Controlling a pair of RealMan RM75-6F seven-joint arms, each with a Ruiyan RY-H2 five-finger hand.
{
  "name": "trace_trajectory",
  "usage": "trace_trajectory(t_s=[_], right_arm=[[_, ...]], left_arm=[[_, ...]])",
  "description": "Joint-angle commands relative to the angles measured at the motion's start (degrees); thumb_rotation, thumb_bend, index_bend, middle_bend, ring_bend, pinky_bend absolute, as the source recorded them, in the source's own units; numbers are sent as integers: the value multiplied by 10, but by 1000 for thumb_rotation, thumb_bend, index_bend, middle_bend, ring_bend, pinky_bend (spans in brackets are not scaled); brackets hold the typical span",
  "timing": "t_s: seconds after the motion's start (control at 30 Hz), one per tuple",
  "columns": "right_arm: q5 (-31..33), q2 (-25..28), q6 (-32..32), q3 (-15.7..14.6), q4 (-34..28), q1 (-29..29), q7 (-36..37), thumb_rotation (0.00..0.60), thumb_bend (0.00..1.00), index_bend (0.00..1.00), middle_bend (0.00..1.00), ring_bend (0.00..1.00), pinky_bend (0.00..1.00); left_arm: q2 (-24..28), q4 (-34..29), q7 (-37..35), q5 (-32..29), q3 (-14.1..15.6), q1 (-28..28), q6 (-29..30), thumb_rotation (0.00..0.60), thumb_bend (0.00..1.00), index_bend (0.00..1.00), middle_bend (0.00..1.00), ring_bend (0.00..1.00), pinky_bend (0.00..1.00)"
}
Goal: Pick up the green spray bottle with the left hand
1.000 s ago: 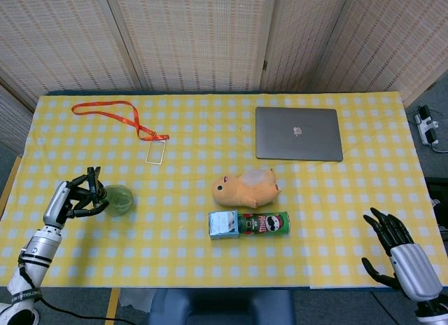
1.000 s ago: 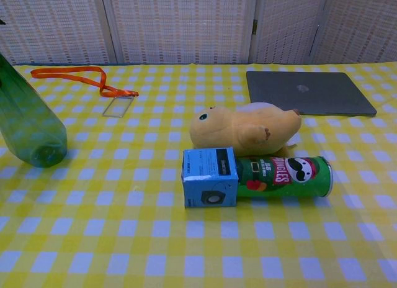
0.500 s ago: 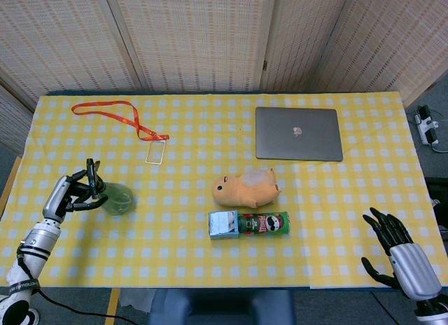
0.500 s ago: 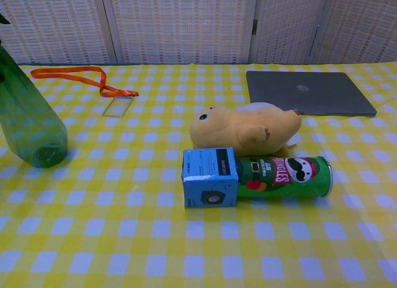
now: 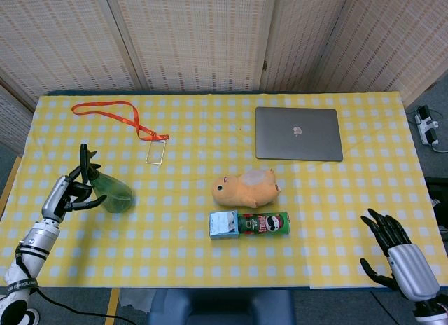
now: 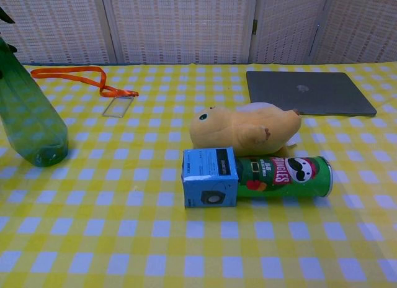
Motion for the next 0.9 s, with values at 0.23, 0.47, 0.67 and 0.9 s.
trace_trajectory(t_s=[0.23, 0.47, 0.67, 0.9], right_arm=[[0, 0, -1, 0, 0, 1, 1, 600, 412, 0, 0, 0, 0], [-7, 1, -2, -4, 0, 1, 2, 600, 412, 0, 0, 0, 0], [-4, -7, 15, 3, 1, -8, -30, 600, 413, 0, 0, 0, 0], [-10, -8, 0, -2, 0, -1, -28, 600, 413, 0, 0, 0, 0]], left_arm=[[6, 4, 4, -4, -3, 5, 8, 600, 193, 233, 1000, 1000, 1000], [15, 40, 37, -35, 1, 20, 10, 600, 167, 147, 1000, 1000, 1000], [29, 113, 92, 3, 35, 63, 69, 600, 151, 58, 999, 1000, 1000], [2, 169, 308, 103, 95, 149, 264, 600, 148, 219, 212, 139, 126]])
